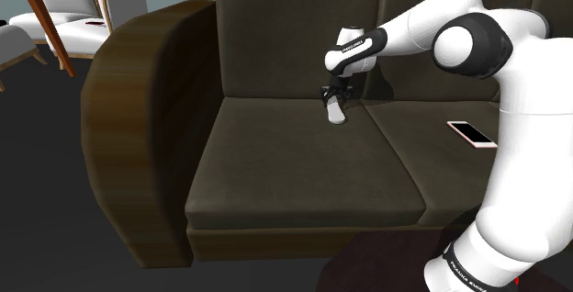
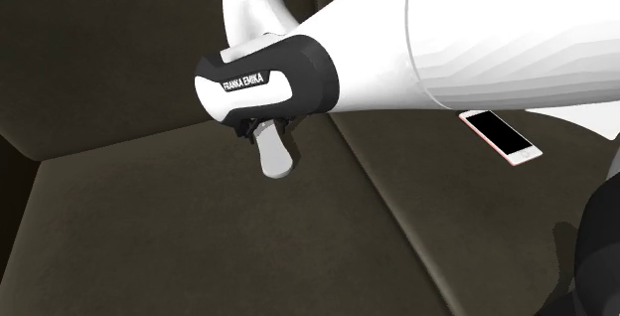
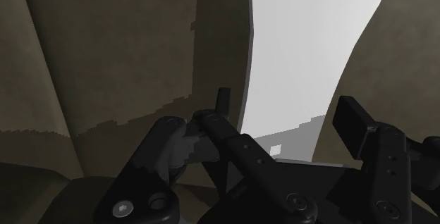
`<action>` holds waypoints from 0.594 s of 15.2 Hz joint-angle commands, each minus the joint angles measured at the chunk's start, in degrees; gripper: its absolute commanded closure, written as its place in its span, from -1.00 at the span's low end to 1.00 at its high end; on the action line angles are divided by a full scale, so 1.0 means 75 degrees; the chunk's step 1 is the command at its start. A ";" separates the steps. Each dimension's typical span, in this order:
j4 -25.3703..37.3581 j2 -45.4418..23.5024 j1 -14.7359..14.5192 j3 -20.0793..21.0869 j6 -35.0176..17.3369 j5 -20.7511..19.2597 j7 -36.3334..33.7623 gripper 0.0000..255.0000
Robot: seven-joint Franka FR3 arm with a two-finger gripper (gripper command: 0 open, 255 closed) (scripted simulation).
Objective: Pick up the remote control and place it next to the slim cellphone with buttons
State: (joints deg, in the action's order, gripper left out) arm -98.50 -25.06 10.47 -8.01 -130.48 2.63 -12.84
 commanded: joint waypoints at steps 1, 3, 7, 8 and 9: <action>0.0000 -0.0002 -0.0001 0.0001 -0.0002 0.0000 0.0001 1.00; 0.0001 -0.0002 -0.0001 0.0001 -0.0002 0.0000 0.0001 1.00; 0.0158 0.0179 -0.0011 -0.0015 0.0335 -0.0031 -0.0013 1.00; 0.0206 0.0218 -0.0013 -0.0019 0.0421 -0.0038 -0.0016 1.00; 0.0252 0.0259 -0.0015 -0.0022 0.0508 -0.0045 -0.0019 1.00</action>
State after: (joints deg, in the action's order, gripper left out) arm -96.83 -23.63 10.37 -8.14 -127.38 2.37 -12.98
